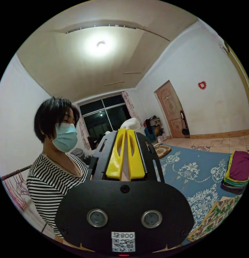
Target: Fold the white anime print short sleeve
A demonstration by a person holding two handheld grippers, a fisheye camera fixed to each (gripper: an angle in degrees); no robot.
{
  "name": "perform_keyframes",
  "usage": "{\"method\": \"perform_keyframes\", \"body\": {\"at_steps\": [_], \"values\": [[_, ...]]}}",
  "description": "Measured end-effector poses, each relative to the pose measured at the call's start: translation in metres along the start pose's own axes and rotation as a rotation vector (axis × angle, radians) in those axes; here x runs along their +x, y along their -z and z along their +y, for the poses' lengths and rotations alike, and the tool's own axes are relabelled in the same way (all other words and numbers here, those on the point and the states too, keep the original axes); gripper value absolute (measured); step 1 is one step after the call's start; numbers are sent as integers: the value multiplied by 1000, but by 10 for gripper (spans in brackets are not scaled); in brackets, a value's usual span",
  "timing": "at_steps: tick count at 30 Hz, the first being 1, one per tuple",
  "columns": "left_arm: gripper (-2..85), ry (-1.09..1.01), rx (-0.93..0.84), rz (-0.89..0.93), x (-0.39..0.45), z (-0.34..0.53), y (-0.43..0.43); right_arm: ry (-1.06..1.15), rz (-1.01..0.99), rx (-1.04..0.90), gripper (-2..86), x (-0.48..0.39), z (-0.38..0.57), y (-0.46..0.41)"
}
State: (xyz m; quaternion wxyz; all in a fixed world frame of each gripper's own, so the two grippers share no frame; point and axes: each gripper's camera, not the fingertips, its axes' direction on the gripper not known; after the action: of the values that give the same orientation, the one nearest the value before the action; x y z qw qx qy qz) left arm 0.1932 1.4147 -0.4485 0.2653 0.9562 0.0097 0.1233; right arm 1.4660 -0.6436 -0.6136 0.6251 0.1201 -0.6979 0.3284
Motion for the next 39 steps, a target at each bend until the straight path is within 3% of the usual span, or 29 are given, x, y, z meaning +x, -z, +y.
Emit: {"method": "perform_keyframes", "body": {"at_steps": [12, 18, 22, 28, 32, 35, 39], "values": [[18, -102, 50, -37, -37, 12, -9, 166, 63, 42, 3, 38, 42, 43], [19, -28, -91, -29, -133, 58, -88, 109, 137, -4, 3, 140, 52, 28], [21, 16, -241, -62, -209, 102, -166, 2, 218, -85, 2, 254, 56, 1], [29, 225, -529, -86, -367, 237, -323, -221, 378, -278, 3, 468, 82, -60], [53, 393, -833, -171, -469, 395, -406, -560, 474, -403, 3, 633, 148, -95], [69, 522, -1001, -190, -523, 517, -411, -765, 602, -493, 3, 717, 216, -99], [86, 686, -1081, -84, -576, 657, -349, -817, 633, -578, 6, 767, 287, -89]]}}
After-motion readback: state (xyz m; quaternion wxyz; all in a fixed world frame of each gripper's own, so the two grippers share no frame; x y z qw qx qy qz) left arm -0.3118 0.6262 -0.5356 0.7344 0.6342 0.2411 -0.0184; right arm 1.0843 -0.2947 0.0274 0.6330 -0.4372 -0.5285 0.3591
